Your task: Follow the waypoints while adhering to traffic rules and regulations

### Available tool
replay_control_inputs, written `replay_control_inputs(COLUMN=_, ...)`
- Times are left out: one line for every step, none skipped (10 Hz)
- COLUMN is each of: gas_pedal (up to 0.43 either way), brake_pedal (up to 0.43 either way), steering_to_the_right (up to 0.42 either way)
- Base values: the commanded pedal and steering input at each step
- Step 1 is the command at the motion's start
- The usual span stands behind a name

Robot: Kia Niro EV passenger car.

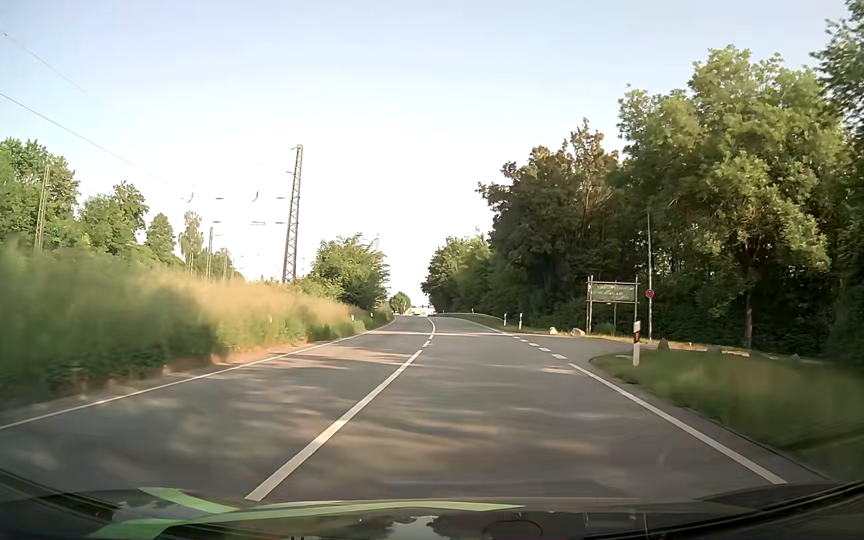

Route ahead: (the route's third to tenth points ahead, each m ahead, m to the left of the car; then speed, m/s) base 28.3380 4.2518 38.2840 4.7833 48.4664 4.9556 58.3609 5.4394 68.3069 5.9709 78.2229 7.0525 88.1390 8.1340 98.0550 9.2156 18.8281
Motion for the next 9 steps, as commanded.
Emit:
replay_control_inputs(gas_pedal=0.118, brake_pedal=0.000, steering_to_the_right=-0.005)
replay_control_inputs(gas_pedal=0.118, brake_pedal=0.000, steering_to_the_right=-0.006)
replay_control_inputs(gas_pedal=0.130, brake_pedal=0.000, steering_to_the_right=-0.005)
replay_control_inputs(gas_pedal=0.130, brake_pedal=0.000, steering_to_the_right=-0.005)
replay_control_inputs(gas_pedal=0.138, brake_pedal=0.000, steering_to_the_right=-0.005)
replay_control_inputs(gas_pedal=0.150, brake_pedal=0.000, steering_to_the_right=-0.005)
replay_control_inputs(gas_pedal=0.157, brake_pedal=0.000, steering_to_the_right=-0.006)
replay_control_inputs(gas_pedal=0.157, brake_pedal=0.000, steering_to_the_right=-0.005)
replay_control_inputs(gas_pedal=0.157, brake_pedal=0.000, steering_to_the_right=-0.006)
